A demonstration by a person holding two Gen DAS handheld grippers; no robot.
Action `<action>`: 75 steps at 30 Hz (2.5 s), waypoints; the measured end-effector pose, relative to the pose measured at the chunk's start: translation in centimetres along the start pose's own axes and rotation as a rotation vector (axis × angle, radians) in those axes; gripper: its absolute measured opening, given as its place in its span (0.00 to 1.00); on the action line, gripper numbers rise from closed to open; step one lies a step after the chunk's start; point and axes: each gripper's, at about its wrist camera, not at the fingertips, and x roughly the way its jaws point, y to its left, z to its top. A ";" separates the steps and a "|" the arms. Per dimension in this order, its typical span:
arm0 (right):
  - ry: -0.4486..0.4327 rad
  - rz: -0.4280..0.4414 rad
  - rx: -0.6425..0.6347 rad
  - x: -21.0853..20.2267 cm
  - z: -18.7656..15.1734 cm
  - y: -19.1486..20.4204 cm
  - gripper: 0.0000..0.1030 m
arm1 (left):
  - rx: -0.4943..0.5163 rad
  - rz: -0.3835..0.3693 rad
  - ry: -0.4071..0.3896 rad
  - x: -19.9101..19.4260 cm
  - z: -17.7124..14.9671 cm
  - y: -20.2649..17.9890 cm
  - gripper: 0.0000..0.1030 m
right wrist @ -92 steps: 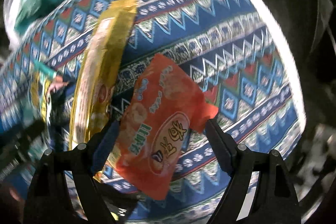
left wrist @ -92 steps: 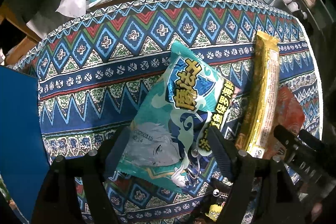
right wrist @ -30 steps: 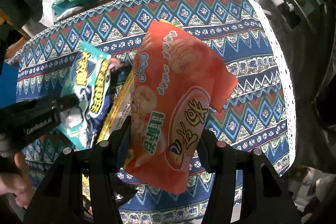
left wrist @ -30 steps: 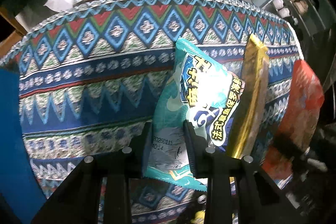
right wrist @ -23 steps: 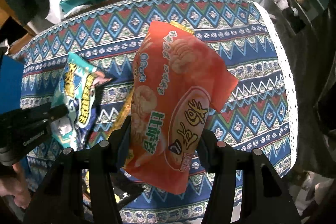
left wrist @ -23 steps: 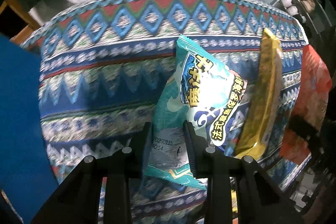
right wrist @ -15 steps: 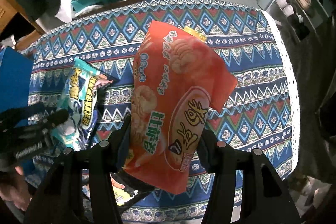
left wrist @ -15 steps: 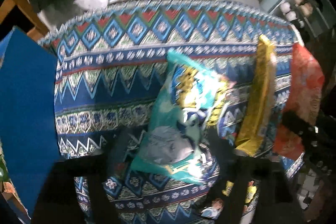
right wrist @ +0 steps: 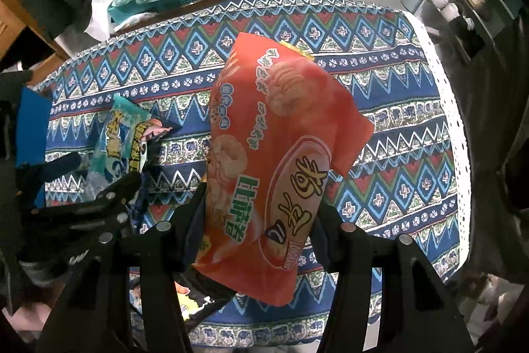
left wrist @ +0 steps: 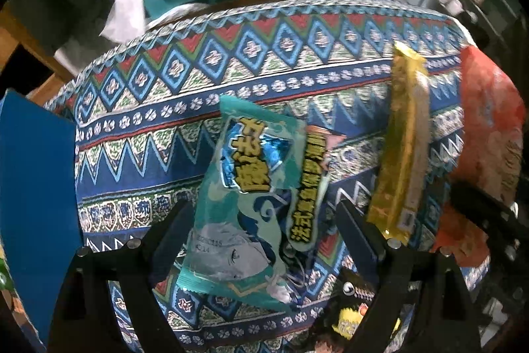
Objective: Organize snacks
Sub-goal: 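Lift the teal bag with the left tool while the right tool carries the red-orange bag toward the box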
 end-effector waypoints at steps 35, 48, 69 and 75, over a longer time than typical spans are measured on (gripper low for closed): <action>-0.037 0.009 -0.074 -1.8 0.5 2.8 0.53 | -0.078 -0.059 -0.010 -2.8 -2.4 5.2 0.65; -0.126 0.024 -0.190 -6.1 0.7 6.9 0.53 | -0.106 -0.029 -0.108 -10.6 -3.8 9.5 0.65; -0.186 0.120 -0.381 -10.5 0.6 16.5 0.53 | -0.180 -0.031 -0.239 -19.6 -6.1 18.7 0.65; -0.181 0.143 -0.422 -10.7 0.9 19.3 0.53 | -0.222 -0.040 -0.233 -20.4 -7.3 22.1 0.65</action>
